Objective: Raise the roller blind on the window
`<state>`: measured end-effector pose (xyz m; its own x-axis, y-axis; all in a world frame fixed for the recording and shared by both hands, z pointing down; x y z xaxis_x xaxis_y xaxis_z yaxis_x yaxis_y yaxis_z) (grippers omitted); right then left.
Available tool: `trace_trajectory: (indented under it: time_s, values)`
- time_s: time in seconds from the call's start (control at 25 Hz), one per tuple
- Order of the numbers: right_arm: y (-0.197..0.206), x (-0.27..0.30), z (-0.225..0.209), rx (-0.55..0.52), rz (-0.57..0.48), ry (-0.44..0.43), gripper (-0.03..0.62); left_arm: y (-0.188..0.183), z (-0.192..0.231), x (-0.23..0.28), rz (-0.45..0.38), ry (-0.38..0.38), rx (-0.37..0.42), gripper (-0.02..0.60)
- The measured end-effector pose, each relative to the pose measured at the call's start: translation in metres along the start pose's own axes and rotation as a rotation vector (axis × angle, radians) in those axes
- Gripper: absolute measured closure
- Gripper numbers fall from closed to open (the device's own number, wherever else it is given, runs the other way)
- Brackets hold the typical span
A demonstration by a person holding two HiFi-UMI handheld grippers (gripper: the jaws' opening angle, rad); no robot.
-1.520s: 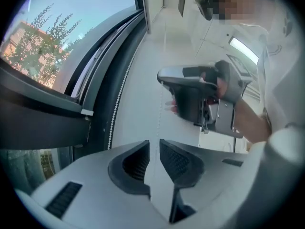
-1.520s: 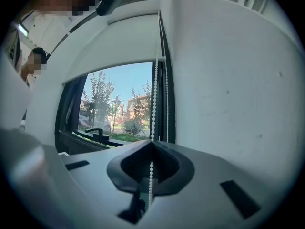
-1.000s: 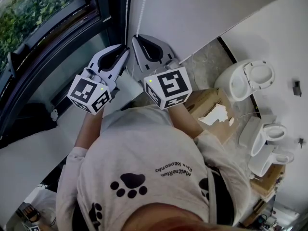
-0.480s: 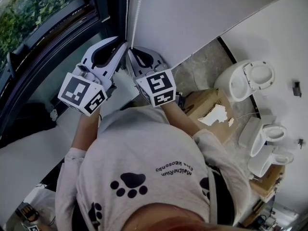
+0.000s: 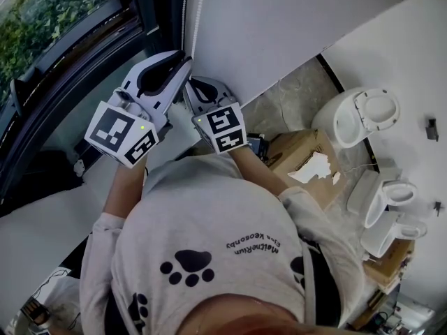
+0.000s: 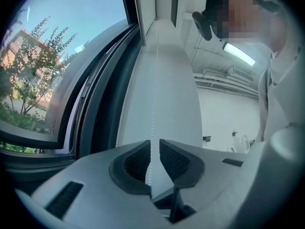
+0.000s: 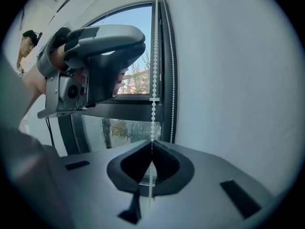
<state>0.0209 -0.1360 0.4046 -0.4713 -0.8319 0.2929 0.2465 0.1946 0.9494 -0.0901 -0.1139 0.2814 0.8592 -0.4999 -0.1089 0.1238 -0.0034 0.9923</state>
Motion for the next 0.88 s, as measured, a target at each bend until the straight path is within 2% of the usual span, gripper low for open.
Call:
trace_trajectory:
  time_s: [0.48,0.52,0.56,0.88]
  values:
    - [0.011,0.002,0.009,-0.018,0.013,-0.018,0.585,-0.031,0.01,0.021,0.016,0.043,0.071,0.517]
    - [0.011,0.002,0.01,-0.018,0.012,-0.019,0.585,-0.031,0.01,0.022,0.024,0.046,0.074,0.536]
    - [0.012,0.002,0.01,-0.018,0.011,-0.019,0.585,-0.03,0.01,0.022,0.032,0.05,0.074,0.565]
    - [0.017,0.001,0.012,-0.014,-0.004,0.0,0.585,-0.024,0.008,0.019,0.014,0.066,0.05,0.572]
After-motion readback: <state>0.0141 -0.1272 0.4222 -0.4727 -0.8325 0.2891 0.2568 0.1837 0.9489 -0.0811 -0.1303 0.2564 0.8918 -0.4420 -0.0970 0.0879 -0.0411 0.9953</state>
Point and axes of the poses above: the fingertips, and each gripper's own axes: x forward along the fingers, z to its left, y out of its underside, the point moved 8 cm from there along -x, backward along the fingers, and after that the axes turned 14 degrees about y, right-handed, at the moved point
